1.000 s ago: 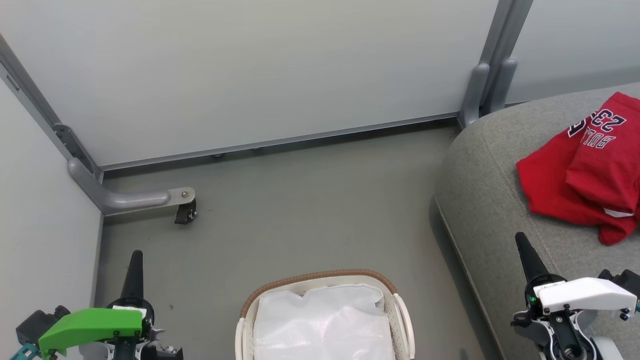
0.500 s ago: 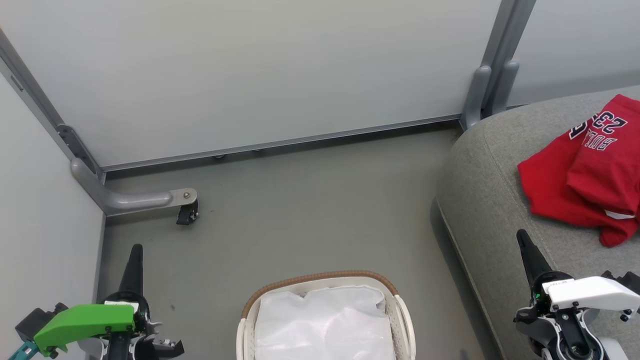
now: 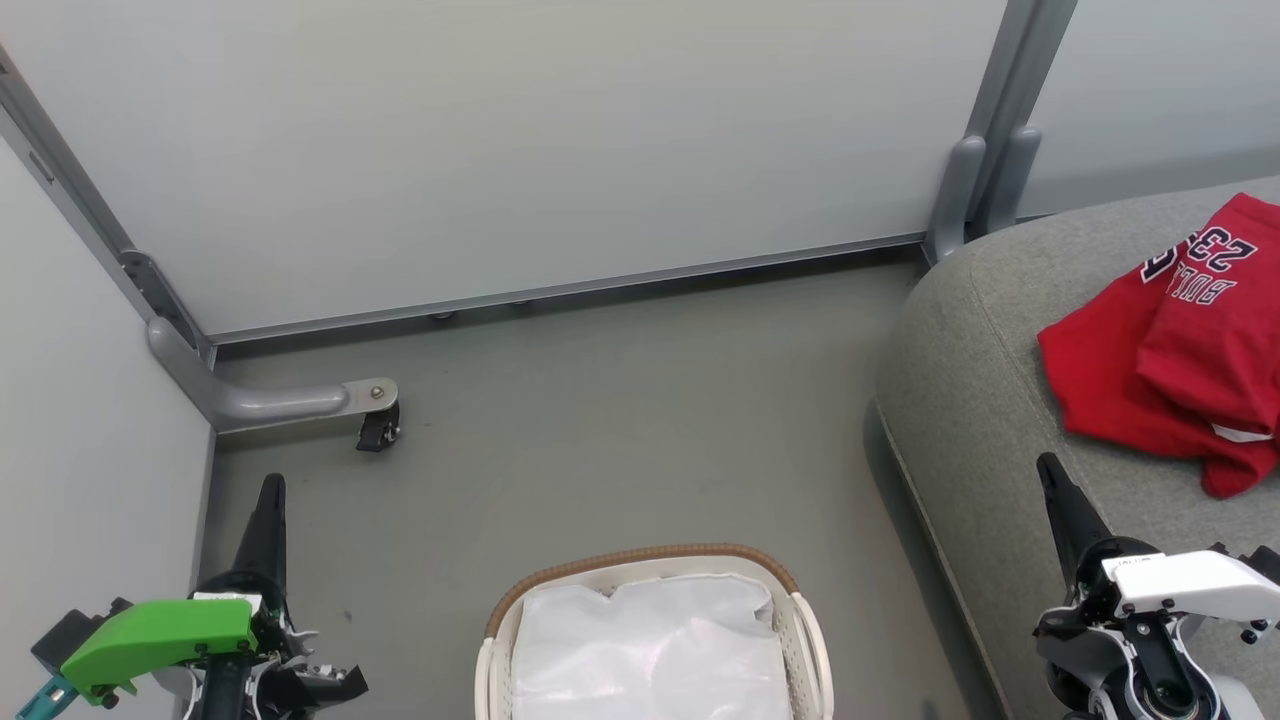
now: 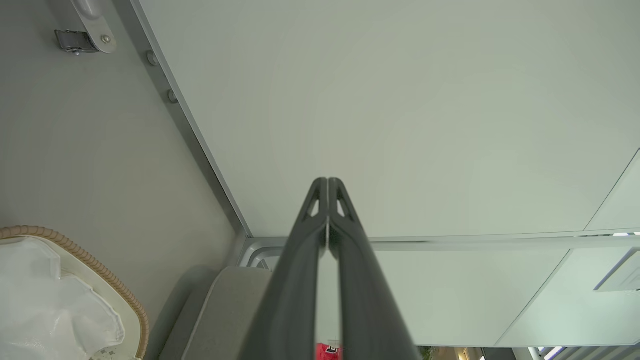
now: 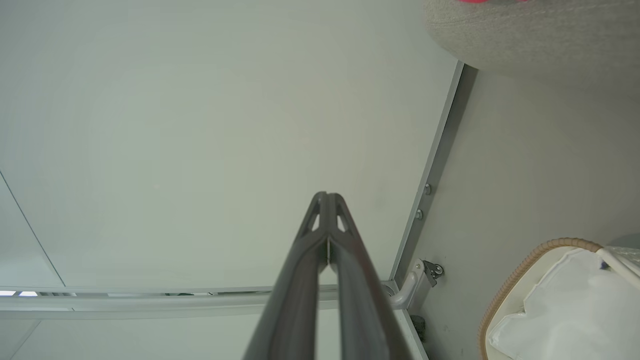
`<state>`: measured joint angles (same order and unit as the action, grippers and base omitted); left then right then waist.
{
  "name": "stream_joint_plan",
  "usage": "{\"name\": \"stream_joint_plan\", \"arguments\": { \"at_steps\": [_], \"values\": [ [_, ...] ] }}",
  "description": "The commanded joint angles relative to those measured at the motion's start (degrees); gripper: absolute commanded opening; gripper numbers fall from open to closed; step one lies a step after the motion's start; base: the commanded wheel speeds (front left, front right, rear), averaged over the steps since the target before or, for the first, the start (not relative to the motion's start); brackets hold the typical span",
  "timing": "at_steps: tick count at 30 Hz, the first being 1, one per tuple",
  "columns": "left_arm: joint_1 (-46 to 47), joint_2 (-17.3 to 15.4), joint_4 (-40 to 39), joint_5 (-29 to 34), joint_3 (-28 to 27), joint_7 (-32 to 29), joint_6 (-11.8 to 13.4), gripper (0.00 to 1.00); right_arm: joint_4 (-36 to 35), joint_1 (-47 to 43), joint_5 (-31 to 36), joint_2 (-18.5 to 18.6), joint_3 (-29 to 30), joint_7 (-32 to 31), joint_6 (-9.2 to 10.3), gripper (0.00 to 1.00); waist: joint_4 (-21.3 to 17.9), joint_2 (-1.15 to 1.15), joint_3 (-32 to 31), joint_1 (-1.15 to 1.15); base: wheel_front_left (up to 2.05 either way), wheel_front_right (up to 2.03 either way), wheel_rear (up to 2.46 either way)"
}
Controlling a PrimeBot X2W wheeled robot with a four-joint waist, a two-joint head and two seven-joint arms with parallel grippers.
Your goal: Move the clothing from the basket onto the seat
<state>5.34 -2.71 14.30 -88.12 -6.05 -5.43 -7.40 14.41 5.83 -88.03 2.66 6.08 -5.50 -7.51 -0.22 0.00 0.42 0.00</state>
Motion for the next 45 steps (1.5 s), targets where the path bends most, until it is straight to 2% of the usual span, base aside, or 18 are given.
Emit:
{"name": "stream_joint_plan", "arguments": {
  "at_steps": [1, 11, 45],
  "values": [
    [0.9, -0.5, -0.3, -1.1, -0.3, -0.3, -0.1, 0.0, -0.3, 0.6, -1.1, 0.4, 0.2, -0.3, 0.03, 0.0, 0.0, 0.0, 0.0, 0.0, 0.0, 0.0, 0.0],
    [1.3, -0.5, -0.4, -4.6, -0.6, -1.2, -0.2, 0.0, -0.5, 0.6, -4.6, 0.4, 0.6, -1.2, 0.03, 0.0, 0.2, 0.0, -0.2, 0.0, 0.0, 0.0, 0.0],
    [1.2, -0.4, -0.3, -4.3, -0.6, -1.3, -0.2, 0.0, -0.5, 0.6, -4.5, 0.4, 0.6, -1.2, 0.03, 0.0, 0.2, 0.0, -0.2, 0.0, 0.0, 0.0, 0.0]
  ]
}}
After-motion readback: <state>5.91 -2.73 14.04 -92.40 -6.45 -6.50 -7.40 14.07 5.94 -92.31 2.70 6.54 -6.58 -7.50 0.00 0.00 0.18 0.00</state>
